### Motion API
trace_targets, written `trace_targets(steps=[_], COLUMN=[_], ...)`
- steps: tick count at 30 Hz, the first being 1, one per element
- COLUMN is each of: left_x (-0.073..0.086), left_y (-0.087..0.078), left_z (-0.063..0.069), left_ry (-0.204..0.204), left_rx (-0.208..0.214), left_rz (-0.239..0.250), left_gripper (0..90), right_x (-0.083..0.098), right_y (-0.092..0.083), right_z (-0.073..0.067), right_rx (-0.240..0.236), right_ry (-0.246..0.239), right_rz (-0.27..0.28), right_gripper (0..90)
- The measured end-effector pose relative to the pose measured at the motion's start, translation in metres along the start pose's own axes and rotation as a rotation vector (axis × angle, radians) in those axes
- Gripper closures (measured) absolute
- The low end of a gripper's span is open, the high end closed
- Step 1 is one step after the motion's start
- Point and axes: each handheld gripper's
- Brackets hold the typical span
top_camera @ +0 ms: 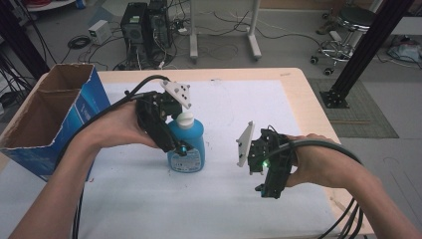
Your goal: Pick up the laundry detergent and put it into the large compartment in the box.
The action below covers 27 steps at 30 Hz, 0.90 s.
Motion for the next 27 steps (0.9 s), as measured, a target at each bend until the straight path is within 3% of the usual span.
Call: trace_targets(steps=[12,20,27], left_x=[-0.0037,-0.0054,-0.01], left_y=[-0.0036,-0.0036,-0.005], left_z=[0.0008,0.0001,-0.0008], left_ry=[0.012,-0.004,0.004], left_rx=[-0.015,-0.014,-0.017], left_rz=[-0.026,-0.035,-0.082], left_gripper=[29.6,31.5,36.0], right_x=[0.0003,0.0027,0.0039], right_y=[0.0001,0.0014,0.0025], right_z=[0.0,-0.0003,-0.0003], right_rx=[0.002,0.001,0.004], right_ry=[0.002,0.006,0.007], right_rz=[-0.005,-0.008,-0.015], right_gripper=[12.3,12.3,12.3])
Point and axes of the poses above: each handheld gripper's, and its own axes: y roughly forward along the jaws, x roughly out of its underside, z roughly to its right, and after that the axes turned 8 degrees about x, right-handed
